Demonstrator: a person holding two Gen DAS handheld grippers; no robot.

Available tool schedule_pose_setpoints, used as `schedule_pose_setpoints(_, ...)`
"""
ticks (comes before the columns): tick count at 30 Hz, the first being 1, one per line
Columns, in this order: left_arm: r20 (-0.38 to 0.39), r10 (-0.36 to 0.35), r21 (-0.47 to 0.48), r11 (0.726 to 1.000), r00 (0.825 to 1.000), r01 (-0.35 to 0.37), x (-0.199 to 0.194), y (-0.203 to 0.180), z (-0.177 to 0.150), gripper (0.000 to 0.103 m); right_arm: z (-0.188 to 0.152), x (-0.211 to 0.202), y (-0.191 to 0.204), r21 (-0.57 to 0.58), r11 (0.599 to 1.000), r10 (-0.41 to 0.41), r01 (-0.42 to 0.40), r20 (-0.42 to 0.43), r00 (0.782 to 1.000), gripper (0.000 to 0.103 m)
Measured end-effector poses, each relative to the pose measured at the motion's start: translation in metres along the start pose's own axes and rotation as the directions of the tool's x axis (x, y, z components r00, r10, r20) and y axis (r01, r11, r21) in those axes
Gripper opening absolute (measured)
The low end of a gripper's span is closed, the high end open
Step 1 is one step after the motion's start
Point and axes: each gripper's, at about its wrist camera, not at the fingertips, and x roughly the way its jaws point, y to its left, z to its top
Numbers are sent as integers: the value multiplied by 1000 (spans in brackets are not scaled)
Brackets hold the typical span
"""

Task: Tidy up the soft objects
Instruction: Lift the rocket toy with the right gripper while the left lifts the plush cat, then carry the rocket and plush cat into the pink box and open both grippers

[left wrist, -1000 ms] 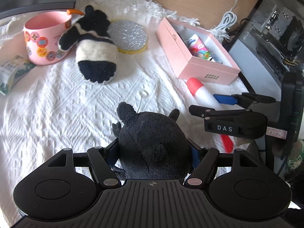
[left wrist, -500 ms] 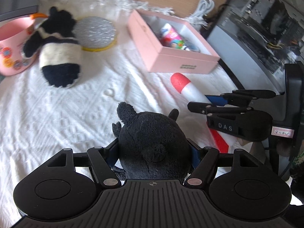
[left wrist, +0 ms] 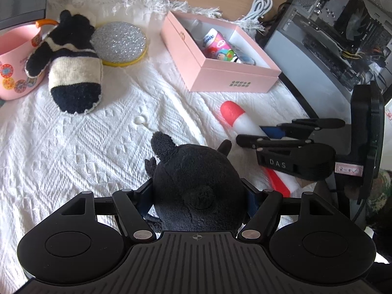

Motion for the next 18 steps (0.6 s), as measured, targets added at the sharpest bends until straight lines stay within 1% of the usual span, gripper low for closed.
schedule_pose_setpoints(4, -9, -9, 17, 1000, 1000, 9, 1, -4, 0, 76, -1, -7, 3, -24, 1000, -6, 6, -4, 1000, 27)
schedule_pose_setpoints(7, -12, -19, 36, 999, 1000, 19, 4, -9, 3, 76, -4, -33, -2, -30, 999, -16, 16, 30, 999, 27)
schedule_pose_setpoints(10, -7, -49, 46, 998, 999, 49, 5, -14, 12, 76, -9, -62, -12, -4, 999, -32, 32, 60, 998, 27)
schedule_pose_setpoints(12, 17, -63, 64, 996, 998, 62, 3, -19, 26, 76, -13, -80, -19, 16, 999, -50, 49, 77, 996, 27)
schedule_pose_setpoints(14, 60, -78, 91, 993, 995, 72, 0, -27, 48, 76, -18, -98, -27, 44, 997, -65, 61, 96, 993, 27)
schedule_pose_setpoints(16, 107, -96, 117, 990, 990, 83, -2, -37, 79, 76, -23, -111, -35, 69, 995, -82, 75, 110, 991, 27)
schedule_pose_setpoints(18, 158, -101, 147, 986, 982, 78, -1, -51, 112, 76, -27, -120, -41, 92, 991, -103, 93, 122, 987, 27)
